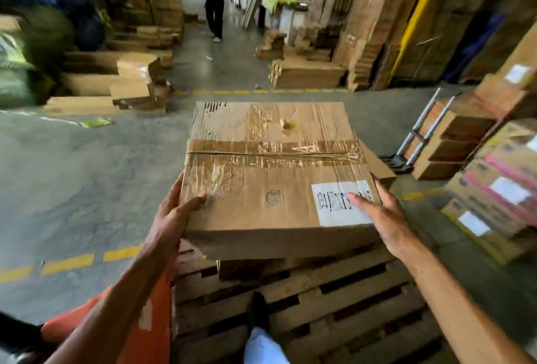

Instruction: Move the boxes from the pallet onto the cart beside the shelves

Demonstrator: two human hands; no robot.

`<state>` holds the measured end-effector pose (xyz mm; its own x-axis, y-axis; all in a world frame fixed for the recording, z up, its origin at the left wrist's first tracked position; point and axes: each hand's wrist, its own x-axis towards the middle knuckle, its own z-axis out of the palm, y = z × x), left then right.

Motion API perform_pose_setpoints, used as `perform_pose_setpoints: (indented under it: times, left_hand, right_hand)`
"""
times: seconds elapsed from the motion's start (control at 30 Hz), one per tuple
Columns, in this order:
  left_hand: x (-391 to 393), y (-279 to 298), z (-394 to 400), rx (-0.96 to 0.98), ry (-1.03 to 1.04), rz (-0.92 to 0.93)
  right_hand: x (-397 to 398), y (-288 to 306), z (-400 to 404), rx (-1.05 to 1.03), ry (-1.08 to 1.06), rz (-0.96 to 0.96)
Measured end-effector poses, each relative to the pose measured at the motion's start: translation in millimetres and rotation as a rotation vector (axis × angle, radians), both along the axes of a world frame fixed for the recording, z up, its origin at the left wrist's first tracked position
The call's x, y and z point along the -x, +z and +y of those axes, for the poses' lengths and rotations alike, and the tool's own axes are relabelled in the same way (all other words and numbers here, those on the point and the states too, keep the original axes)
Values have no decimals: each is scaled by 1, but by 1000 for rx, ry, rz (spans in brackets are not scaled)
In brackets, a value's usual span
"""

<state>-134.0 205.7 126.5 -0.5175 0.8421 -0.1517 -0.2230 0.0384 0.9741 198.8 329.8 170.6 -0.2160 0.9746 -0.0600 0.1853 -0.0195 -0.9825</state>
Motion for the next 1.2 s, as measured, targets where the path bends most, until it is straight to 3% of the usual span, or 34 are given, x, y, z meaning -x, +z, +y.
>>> perform_pose_setpoints:
  times: [0.27, 0.6, 0.73, 0.93, 1.2]
  left_hand:
    - [-152, 135, -28, -323, -365, -14]
    - [-412, 226, -22, -572, -882, -66]
    - [-513, 241, -27, -618, -1007, -53]
    - [-636, 225, -29, -530, -1122, -13]
    - [-712, 200, -11, -344, -1216, 9]
  right_hand:
    - [-165, 148, -156, -340, -308, 52]
    - [-379, 233, -335, -580, -763, -8]
    - [-452, 239, -376, -603, -916, -27]
    - [-546, 208, -406, -565, -1057, 12]
    - [-611, 143, -397, -391, -1133, 73]
